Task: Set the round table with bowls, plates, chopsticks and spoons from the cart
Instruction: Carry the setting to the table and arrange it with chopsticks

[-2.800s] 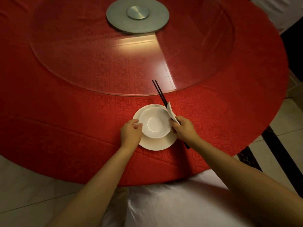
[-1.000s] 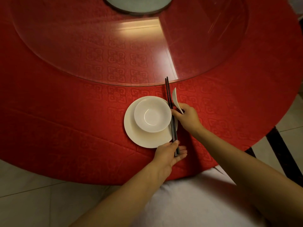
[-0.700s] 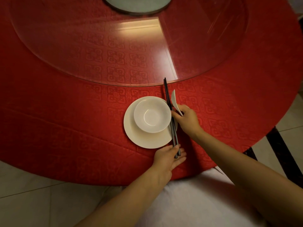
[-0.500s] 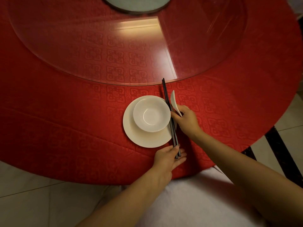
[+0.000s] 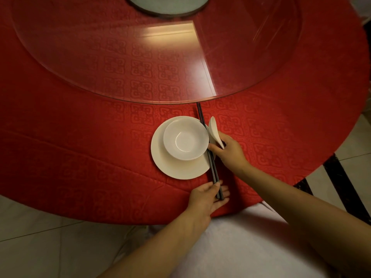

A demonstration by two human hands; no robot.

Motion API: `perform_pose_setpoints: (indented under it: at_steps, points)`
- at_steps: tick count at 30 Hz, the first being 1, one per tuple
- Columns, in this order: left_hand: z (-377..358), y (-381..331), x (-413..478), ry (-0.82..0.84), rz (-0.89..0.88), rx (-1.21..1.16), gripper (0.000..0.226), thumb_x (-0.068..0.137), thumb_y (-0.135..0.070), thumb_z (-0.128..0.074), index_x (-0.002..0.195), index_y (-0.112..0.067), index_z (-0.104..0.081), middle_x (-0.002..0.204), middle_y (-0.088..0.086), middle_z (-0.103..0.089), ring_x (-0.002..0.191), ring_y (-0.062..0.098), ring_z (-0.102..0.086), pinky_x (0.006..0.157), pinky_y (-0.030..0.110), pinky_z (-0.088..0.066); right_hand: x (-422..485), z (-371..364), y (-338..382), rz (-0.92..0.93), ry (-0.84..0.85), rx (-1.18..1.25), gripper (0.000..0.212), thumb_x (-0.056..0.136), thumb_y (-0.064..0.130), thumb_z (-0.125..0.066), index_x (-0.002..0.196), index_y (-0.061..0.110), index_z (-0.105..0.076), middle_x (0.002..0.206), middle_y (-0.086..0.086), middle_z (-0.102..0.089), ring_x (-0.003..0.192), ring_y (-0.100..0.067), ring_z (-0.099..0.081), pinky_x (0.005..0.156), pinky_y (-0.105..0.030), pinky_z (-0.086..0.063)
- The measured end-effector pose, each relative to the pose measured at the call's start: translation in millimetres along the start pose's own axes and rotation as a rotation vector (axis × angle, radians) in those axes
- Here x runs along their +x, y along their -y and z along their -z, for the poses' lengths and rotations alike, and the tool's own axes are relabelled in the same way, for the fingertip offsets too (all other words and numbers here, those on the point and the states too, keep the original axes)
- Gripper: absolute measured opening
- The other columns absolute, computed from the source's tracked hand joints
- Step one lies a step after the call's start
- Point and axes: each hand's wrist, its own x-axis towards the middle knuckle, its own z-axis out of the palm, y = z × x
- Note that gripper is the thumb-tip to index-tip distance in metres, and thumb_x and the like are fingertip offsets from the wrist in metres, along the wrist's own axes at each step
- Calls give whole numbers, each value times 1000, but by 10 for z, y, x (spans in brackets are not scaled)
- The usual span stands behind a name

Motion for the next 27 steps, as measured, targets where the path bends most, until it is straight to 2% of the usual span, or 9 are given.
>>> perform_pose_setpoints:
  at_steps: [4,8,13,20,24,27]
  points:
    - [9,20,-12,-2,4,3,25,94,-7,-50,116,3,-56,86,11,-64,77,18,-63,58,20,-57,36,4,13,-55,-37,83,19,88,19,-63,106,15,-66,102,-9,-69,90,-17,-61,79,-29,-48]
    - [16,40,-31,-10,12,9,27,95,-6,-49,119,5,-55,86,11,-64,77,18,-63,57,20,-57,61,-15,0,-77,-49,83,25,86,17,-64,111,12,-65,105,-8,-68,92,-17,-61,80,-28,-47]
    - [9,48,-66,0,21,13,27,95,-6,-49,119,4,-55,86,11,-64,77,18,-64,58,19,-57,72,-15,-15,-74,-59,68,26,86,18,-64,111,11,-64,101,-4,-67,88,-14,-59,70,-16,-45]
    - [25,52,-73,3,17,6,27,95,-6,-49,119,4,-55,88,12,-64,78,18,-64,58,19,-57,77,-29,-23,-68,-70,67,29,86,19,-64,114,11,-63,106,-5,-67,92,-14,-59,73,-17,-45]
    - [33,52,-82,-9,11,21,20,93,-6,-52,111,0,-57,88,12,-65,79,20,-64,60,20,-58,69,-26,-24,-84,-63,73,30,87,21,-63,116,11,-63,105,-2,-67,93,-14,-60,76,-20,-46]
    - [79,28,-159,-17,-1,105,6,92,-10,-56,93,-7,-61,86,9,-64,79,18,-64,65,18,-57,64,-17,-6,-89,-63,76,25,90,30,-60,102,10,-66,88,2,-64,79,-10,-56,68,-22,-43]
